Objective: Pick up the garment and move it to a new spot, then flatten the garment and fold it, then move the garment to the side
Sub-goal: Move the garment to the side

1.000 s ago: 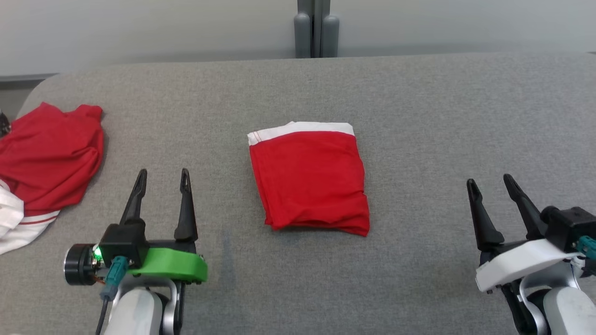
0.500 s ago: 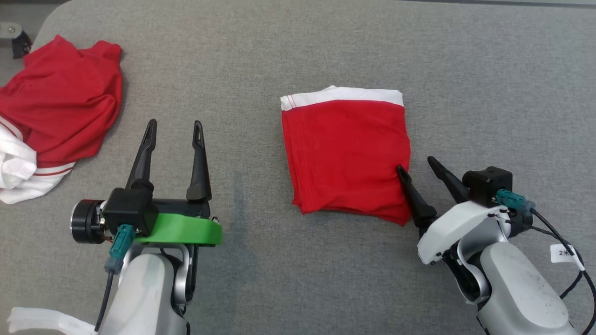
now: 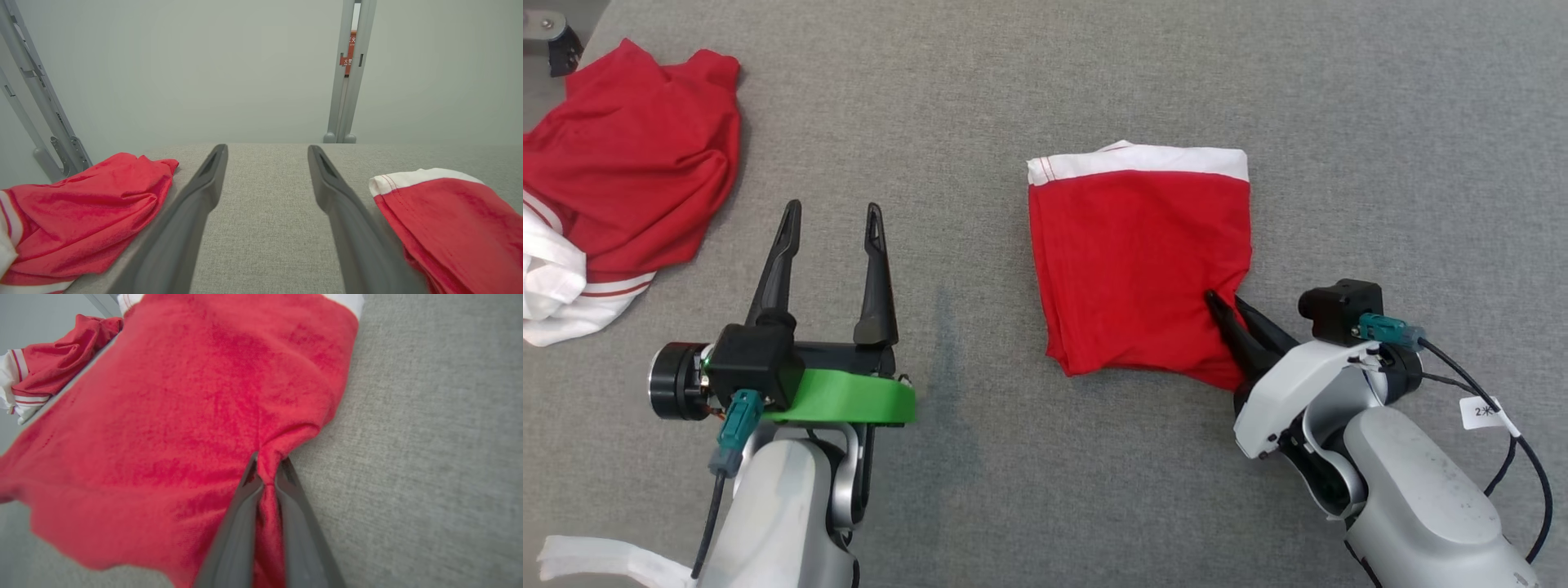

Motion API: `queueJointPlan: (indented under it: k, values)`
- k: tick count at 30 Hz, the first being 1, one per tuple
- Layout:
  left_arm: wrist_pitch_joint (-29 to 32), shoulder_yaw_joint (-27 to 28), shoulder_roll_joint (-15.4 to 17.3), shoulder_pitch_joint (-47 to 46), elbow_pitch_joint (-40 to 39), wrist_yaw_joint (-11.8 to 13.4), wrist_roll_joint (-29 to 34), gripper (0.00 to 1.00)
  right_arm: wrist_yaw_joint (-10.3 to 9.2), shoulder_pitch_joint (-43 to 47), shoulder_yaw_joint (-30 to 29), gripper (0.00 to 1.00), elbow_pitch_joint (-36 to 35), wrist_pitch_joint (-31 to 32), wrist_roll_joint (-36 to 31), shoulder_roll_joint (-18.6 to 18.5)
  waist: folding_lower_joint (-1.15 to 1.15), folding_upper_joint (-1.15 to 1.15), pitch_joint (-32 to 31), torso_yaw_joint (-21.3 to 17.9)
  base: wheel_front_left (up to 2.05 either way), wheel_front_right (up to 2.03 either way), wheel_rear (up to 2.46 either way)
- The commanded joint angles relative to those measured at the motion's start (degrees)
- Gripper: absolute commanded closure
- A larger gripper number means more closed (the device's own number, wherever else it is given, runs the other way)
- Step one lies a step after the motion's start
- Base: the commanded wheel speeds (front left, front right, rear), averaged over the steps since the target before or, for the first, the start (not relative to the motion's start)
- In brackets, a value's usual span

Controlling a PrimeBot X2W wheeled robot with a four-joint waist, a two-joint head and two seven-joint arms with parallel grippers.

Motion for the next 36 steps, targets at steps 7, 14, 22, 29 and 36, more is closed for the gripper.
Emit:
queueJointPlan:
  k: [7, 14, 22, 29, 36]
  values:
    - [-0.10, -0.11, -0.01, -1.31, -1.93, -0.50, 1.84, 0.00, -0.13, -2.55, 1.27, 1.00, -1.62, -3.01, -0.07, -3.92, 0.00, 0.00, 2.23, -5.86, 0.00, 0.00, 0.00]
    - [-0.10, -2.09, 0.55, -4.04, -4.06, -2.14, 4.38, 0.00, -0.13, -7.85, -0.68, 1.00, 1.00, -5.34, 2.63, -10.13, 0.00, 0.00, 6.61, -13.22, 0.00, 0.00, 0.00]
    - [0.17, -6.49, 0.59, -10.20, -5.25, -4.19, 6.84, 0.00, -0.11, -17.51, -3.66, 1.00, 10.55, -9.29, 6.38, -20.04, 0.00, 0.00, 13.66, -17.10, 0.00, 0.00, 0.00]
    - [0.32, -8.80, 0.49, -13.75, -6.67, -4.79, 7.81, 0.00, -0.11, -24.03, -6.92, 1.00, 20.20, -12.80, 9.79, -26.49, 0.00, 0.00, 17.21, -17.26, 0.00, 0.00, 0.00]
    - [0.52, -9.53, 0.83, -14.04, -6.93, -4.74, 7.75, 0.00, -0.12, -27.08, -8.53, 0.80, 25.91, -14.56, 11.34, -27.38, 0.00, 0.00, 17.50, -17.57, 0.00, 0.00, 0.00]
